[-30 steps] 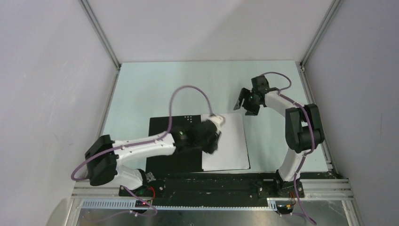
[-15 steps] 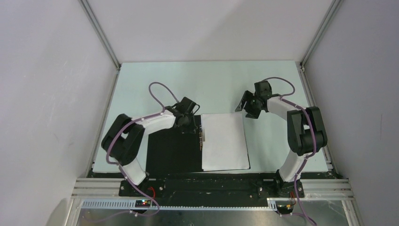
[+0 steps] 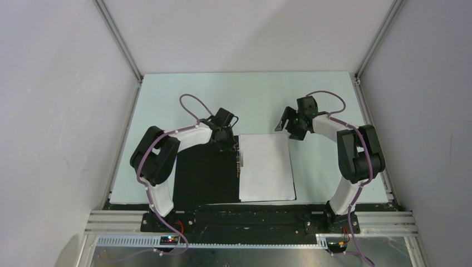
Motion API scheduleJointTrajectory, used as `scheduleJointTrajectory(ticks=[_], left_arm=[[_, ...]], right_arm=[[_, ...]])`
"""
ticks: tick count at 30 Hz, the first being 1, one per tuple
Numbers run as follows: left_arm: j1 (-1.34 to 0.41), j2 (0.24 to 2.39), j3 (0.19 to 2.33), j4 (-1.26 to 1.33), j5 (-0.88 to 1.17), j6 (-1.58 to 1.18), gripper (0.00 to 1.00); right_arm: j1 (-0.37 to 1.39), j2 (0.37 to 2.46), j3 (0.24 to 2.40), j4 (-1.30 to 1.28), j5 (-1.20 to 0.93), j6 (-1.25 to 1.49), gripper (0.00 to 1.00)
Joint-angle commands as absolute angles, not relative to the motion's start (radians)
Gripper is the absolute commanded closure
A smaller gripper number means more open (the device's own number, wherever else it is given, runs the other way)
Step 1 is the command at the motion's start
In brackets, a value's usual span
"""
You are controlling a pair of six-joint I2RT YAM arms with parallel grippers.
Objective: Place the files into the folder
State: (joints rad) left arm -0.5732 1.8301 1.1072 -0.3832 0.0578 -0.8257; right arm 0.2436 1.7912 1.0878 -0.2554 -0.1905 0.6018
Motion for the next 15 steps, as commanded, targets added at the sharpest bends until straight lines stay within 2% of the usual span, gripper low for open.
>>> scheduleJointTrajectory(ticks=[1,15], left_arm=[[-0.568,1.853,1.123,-0.379,0.055,-0.839,1.0],[-0.561,1.851,1.122,-0.38,0.063,-0.827,1.0]], right_arm=[[0.243,1.786,1.087,-0.229,-0.179,0.592,0.2],[0.268,1.83,1.092,-0.195,-0.197,0.607,0.18]])
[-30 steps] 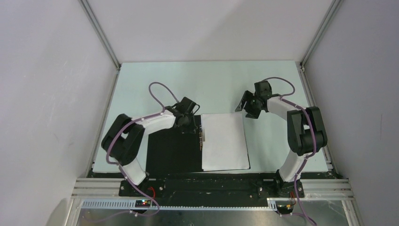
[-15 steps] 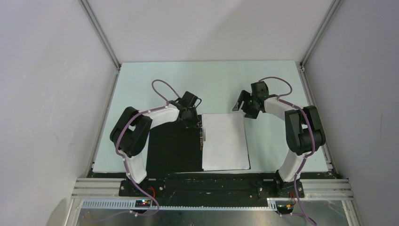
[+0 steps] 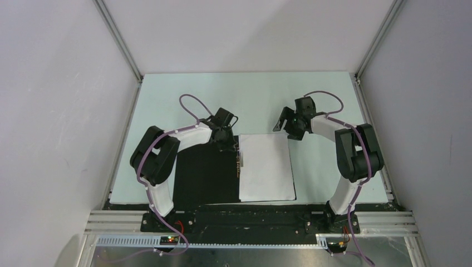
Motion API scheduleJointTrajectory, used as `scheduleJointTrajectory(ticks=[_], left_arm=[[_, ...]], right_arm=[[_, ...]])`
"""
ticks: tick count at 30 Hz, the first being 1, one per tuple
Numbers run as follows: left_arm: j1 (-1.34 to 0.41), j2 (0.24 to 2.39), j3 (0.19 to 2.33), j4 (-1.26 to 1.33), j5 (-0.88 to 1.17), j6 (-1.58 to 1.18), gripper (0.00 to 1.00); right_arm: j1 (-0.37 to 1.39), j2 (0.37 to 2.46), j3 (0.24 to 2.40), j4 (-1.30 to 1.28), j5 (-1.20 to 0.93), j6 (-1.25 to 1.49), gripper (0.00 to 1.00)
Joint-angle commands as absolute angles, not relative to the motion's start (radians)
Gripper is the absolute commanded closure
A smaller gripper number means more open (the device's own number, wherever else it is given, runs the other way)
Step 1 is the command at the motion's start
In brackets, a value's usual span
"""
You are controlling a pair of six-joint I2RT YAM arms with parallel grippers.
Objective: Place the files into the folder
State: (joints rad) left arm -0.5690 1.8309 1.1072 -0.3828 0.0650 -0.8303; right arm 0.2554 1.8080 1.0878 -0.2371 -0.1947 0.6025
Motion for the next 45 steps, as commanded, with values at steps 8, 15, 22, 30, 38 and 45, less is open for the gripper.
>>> scheduleJointTrajectory(ticks=[8,15,22,30,38,45], left_arm=[[-0.561,1.86,1.128,-0.38,0.068,-0.82,1.0],[-0.56,1.876,1.14,-0.379,0.072,-0.811,1.0],[-0.56,1.879,1.153,-0.381,0.075,-0.796,1.0],[-0.557,1.774,1.114,-0.395,0.067,-0.745,0.86],[-0.619,1.55,0.912,-0.398,0.071,-0.745,0.77],[-0.791,1.453,0.795,-0.398,0.059,-0.811,0.84]], right_arm=[[0.305,1.83,1.107,-0.211,-0.167,0.609,0.17],[0.348,1.821,1.117,-0.246,-0.096,0.602,0.17],[0.372,1.823,1.134,-0.269,-0.06,0.587,0.12],[0.334,1.768,1.14,-0.313,-0.062,0.57,0.05],[0.277,1.63,1.056,-0.369,-0.066,0.571,0.03],[0.294,1.387,0.793,-0.37,-0.062,0.609,0.06]])
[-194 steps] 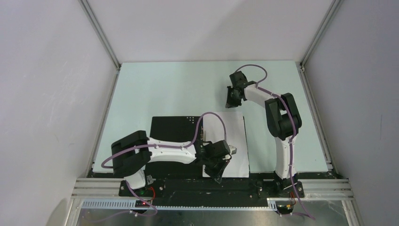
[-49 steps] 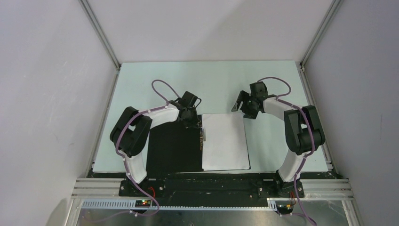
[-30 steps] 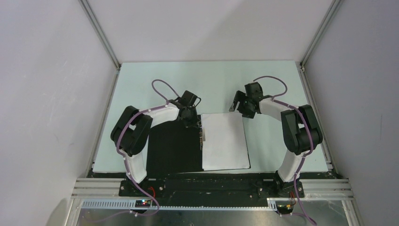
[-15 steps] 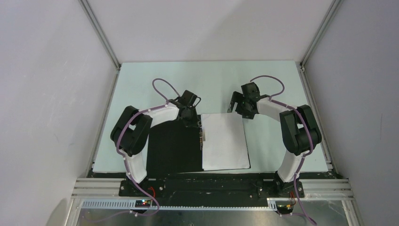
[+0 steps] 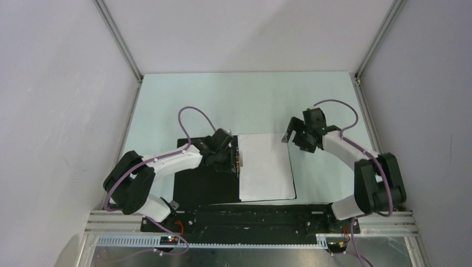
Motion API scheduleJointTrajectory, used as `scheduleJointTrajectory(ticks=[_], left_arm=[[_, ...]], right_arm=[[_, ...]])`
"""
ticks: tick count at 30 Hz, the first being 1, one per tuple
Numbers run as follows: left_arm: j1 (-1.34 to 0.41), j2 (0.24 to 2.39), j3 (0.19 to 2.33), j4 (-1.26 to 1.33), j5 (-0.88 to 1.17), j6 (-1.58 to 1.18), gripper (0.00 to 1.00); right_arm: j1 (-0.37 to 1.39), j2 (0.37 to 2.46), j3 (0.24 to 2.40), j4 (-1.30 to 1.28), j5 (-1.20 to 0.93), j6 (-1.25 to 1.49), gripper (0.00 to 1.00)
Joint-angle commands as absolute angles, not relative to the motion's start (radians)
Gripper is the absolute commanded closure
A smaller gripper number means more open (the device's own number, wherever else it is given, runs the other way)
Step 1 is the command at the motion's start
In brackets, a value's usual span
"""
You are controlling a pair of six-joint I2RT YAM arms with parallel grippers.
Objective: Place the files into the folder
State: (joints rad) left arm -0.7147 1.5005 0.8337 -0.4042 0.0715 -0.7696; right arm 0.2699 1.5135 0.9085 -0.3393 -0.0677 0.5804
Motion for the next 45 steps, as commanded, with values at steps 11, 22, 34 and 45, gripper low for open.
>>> scheduleJointTrajectory(ticks=[11,22,34,45], left_arm=[[-0.927,1.473,0.761,-0.397,0.028,-0.866,0.96],[-0.945,1.49,0.76,-0.396,0.026,-0.865,0.97],[-0.966,1.517,0.78,-0.397,0.033,-0.861,0.98],[-0.962,1.487,0.758,-0.406,0.019,-0.832,0.97]], right_arm=[[0.469,1.181,0.606,-0.416,0.027,0.701,0.18],[0.569,1.245,0.591,-0.365,0.048,0.753,0.23],[0.604,1.264,0.59,-0.362,0.068,0.768,0.23],[0.597,1.241,0.591,-0.384,0.081,0.753,0.2]])
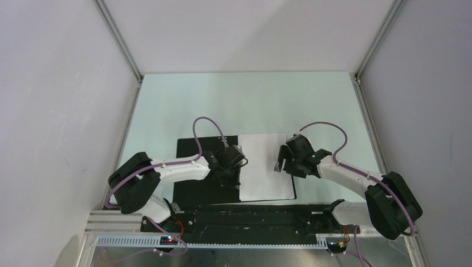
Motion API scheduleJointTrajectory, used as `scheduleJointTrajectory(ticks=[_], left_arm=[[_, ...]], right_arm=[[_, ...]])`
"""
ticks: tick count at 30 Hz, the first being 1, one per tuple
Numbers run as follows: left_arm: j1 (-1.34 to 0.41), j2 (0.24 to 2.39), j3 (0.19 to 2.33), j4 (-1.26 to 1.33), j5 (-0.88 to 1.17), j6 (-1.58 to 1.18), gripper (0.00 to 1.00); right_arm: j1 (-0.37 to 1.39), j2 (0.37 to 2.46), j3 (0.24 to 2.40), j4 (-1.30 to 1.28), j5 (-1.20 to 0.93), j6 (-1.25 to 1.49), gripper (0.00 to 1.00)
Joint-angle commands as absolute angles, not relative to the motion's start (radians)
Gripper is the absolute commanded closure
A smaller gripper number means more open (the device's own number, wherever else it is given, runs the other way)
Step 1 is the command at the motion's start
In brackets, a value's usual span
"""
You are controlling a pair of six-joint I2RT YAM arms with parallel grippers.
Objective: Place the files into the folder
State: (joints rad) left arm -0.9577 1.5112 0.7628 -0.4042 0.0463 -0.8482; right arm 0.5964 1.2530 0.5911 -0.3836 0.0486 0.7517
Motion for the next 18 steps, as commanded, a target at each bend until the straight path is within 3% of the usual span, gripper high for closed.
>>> scheduleJointTrajectory(ticks=[1,9,18], left_arm=[[-0.963,1.487,0.761,-0.408,0.023,-0.828,0.97],[-0.96,1.48,0.785,-0.443,0.019,-0.794,0.96],[-0.794,1.397,0.777,-0.506,-0.047,-0.751,0.98]], right_arm=[[0.591,1.236,0.592,-0.386,0.082,0.75,0.19],[0.555,1.216,0.598,-0.381,0.065,0.729,0.18],[0.394,1.28,0.651,-0.242,-0.083,0.624,0.27]])
